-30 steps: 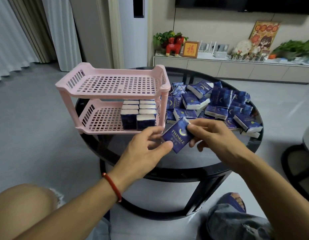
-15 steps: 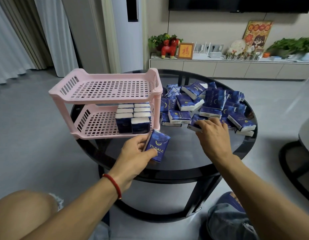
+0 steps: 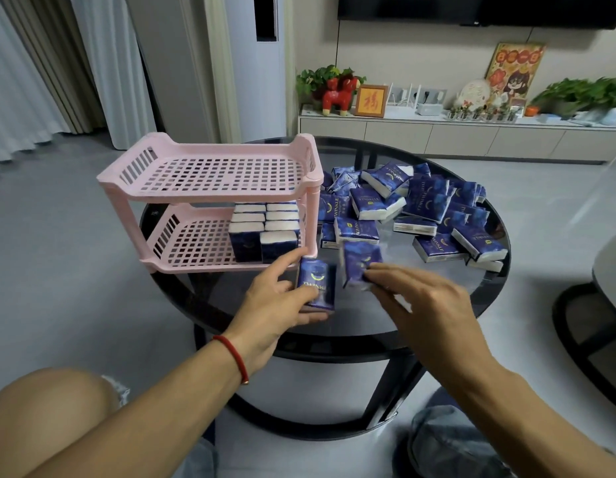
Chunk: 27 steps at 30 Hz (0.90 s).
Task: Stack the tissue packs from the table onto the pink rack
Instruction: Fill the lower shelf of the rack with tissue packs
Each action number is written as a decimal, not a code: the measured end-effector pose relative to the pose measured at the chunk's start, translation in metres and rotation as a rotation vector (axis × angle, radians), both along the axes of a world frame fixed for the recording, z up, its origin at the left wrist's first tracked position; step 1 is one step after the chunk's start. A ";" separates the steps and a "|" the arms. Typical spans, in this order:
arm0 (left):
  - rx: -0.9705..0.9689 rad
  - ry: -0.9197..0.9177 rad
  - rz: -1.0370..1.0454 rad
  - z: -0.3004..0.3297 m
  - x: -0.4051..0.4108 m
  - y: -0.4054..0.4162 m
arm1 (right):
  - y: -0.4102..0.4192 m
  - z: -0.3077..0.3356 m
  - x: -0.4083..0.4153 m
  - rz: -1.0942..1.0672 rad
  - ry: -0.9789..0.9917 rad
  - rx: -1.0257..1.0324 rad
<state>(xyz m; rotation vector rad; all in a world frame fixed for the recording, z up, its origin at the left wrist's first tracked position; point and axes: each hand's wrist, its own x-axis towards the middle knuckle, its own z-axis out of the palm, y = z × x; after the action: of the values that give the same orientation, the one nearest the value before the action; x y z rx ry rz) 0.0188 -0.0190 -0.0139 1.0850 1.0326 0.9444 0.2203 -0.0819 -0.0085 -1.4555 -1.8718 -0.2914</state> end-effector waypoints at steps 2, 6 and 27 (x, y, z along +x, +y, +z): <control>-0.067 -0.111 0.003 0.004 0.001 -0.001 | 0.000 -0.006 -0.006 0.123 -0.077 0.006; -0.058 -0.130 -0.046 0.003 -0.004 -0.004 | 0.010 -0.013 -0.017 0.286 -0.202 -0.050; 0.445 0.537 -0.034 -0.010 -0.078 0.011 | 0.059 0.013 -0.060 0.185 0.260 -0.349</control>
<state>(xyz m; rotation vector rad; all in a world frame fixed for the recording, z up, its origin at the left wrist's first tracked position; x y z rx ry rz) -0.0589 -0.0081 -0.0243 1.7874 1.2585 0.8971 0.1599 -0.0230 0.0046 -1.4467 -1.8853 0.3145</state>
